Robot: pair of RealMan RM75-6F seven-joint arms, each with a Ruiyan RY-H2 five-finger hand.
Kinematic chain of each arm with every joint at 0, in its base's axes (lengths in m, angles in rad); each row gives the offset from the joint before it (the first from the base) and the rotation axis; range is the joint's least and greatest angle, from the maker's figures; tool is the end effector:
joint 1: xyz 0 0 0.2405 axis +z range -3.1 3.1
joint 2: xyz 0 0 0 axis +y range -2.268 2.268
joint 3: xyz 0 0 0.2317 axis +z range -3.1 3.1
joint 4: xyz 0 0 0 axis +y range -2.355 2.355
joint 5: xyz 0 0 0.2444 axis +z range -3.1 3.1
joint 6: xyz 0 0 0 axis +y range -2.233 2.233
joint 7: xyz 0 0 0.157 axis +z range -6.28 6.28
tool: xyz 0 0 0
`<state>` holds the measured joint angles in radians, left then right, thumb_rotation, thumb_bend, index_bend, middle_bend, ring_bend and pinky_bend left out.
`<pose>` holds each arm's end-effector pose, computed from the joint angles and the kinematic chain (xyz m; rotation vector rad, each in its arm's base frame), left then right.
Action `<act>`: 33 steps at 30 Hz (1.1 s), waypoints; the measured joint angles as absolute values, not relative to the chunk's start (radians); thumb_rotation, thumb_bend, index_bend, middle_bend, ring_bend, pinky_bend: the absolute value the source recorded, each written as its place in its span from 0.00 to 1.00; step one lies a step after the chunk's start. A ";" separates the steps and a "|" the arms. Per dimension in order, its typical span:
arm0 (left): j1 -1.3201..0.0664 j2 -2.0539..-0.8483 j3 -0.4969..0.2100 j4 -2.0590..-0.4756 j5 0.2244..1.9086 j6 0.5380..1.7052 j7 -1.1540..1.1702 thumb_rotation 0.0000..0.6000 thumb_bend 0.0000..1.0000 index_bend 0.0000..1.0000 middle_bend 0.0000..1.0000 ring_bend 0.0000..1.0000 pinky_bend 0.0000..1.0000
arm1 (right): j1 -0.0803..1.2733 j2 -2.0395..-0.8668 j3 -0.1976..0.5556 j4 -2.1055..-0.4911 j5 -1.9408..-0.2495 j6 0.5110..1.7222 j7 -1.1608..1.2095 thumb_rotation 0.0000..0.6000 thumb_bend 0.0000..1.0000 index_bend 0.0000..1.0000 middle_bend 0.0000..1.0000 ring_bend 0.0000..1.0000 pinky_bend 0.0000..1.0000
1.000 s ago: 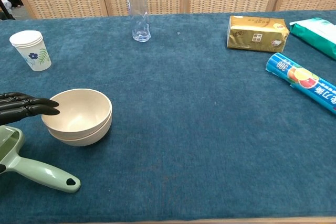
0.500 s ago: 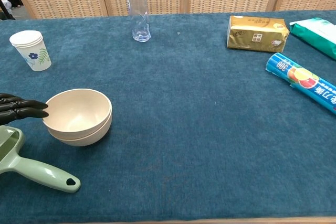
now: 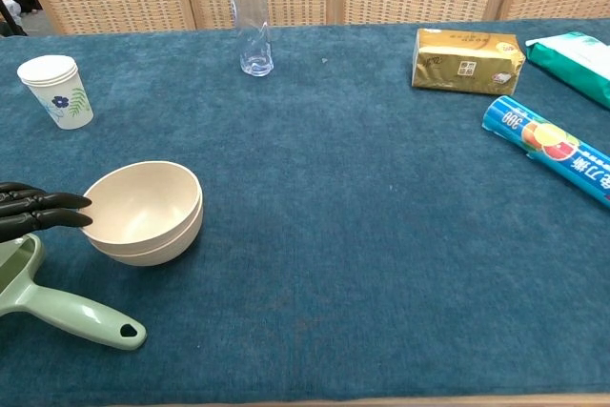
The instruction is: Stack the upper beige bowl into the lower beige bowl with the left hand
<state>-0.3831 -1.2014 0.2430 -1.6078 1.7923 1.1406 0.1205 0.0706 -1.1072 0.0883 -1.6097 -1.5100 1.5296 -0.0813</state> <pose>-0.2521 0.1673 -0.0018 -2.2329 -0.8551 -0.7319 -0.2993 -0.1997 0.1327 1.3659 -0.7749 0.8825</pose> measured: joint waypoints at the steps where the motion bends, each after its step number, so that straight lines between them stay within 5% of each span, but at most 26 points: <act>1: -0.383 -1.201 0.243 -1.609 1.791 1.139 0.121 1.00 0.34 0.00 0.00 0.00 0.00 | 0.071 -1.107 0.088 -1.609 -1.510 1.530 -0.081 1.00 0.00 0.00 0.00 0.00 0.00; 21: -0.388 -1.194 0.236 -1.631 1.775 1.116 0.128 1.00 0.34 0.00 0.00 0.00 0.00 | 0.069 -1.106 0.088 -1.611 -1.512 1.532 -0.081 1.00 0.00 0.00 0.00 0.00 0.00; 29: -0.369 -1.153 0.233 -1.645 1.816 1.232 0.056 1.00 0.33 0.00 0.00 0.00 0.00 | 0.069 -1.106 0.087 -1.612 -1.515 1.534 -0.083 1.00 0.00 0.00 0.00 0.00 0.00; 33: -0.344 -1.126 0.216 -1.654 1.815 1.317 0.022 1.00 0.24 0.00 0.00 0.00 0.00 | 0.069 -1.107 0.087 -1.613 -1.519 1.536 -0.085 1.00 0.00 0.00 0.00 0.00 0.00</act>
<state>-0.3441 -1.1263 0.2162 -1.6537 1.8155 1.3165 0.0220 0.0687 -1.1068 0.0868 -1.6133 -1.5187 1.5364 -0.0845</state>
